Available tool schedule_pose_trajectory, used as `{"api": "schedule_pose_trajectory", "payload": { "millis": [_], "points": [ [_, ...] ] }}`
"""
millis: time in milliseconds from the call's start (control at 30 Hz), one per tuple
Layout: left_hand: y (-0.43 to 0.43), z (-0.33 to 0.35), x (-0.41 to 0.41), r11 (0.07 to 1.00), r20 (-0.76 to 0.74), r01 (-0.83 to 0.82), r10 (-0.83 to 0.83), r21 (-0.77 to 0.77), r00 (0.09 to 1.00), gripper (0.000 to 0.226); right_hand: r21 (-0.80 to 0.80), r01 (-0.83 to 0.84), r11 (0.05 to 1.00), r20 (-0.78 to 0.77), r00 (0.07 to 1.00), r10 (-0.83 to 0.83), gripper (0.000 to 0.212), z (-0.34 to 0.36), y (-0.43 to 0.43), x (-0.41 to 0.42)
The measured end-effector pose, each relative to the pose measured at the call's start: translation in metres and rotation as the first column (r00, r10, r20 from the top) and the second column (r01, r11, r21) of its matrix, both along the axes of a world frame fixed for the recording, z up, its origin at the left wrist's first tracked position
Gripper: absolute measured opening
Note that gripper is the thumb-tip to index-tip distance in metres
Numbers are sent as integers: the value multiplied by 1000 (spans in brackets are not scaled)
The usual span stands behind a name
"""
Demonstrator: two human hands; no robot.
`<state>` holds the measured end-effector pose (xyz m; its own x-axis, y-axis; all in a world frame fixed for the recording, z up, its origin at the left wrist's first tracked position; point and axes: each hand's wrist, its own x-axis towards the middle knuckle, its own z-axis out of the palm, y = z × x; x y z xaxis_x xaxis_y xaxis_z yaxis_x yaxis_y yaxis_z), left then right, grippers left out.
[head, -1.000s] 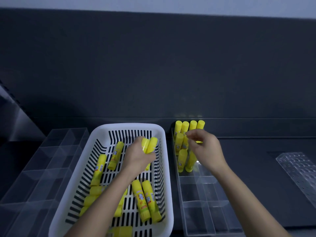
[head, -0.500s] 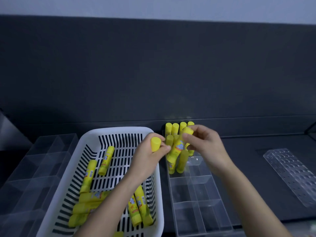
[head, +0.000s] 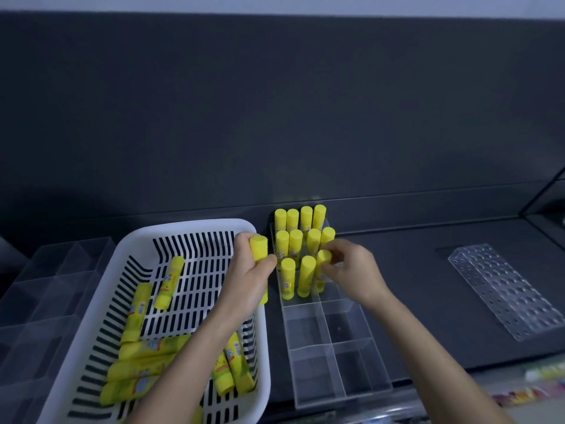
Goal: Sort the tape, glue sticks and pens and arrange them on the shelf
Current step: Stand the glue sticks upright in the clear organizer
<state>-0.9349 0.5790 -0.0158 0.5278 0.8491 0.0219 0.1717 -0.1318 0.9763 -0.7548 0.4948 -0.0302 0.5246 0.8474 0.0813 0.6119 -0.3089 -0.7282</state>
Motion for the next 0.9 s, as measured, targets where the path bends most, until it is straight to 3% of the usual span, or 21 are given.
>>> {"api": "schedule_pose_trajectory", "payload": {
  "millis": [200, 333, 433, 567, 733, 900],
  "points": [
    [-9, 6, 1, 997, 73, 50, -55, 57, 996, 27, -34, -52, 998, -13, 999, 52, 23, -7, -3, 5],
    [-14, 6, 6, 999, 148, 37, -36, -6, 988, 31, 110, -8, 994, 1, 1000, 8, 14, 13, -7, 6],
    [-18, 5, 15, 1000, 142, -12, 11, 4, 990, 35, 252, -72, 965, -151, 982, 112, 15, 39, -9, 2],
    [-24, 2, 28, 998, 125, 9, -18, 67, 992, 36, 312, -237, 920, -313, 889, 335, 20, 56, -12, -5],
    [-31, -1, 37, 990, 86, -8, -4, 138, 996, 40, 281, -271, 921, -253, 904, 344, 13, 53, -14, -1],
    [-28, -6, 28, 970, -4, -112, 115, 216, 993, 36, 239, -244, 940, -189, 938, 291, 16, 54, -18, 21]
  ]
}}
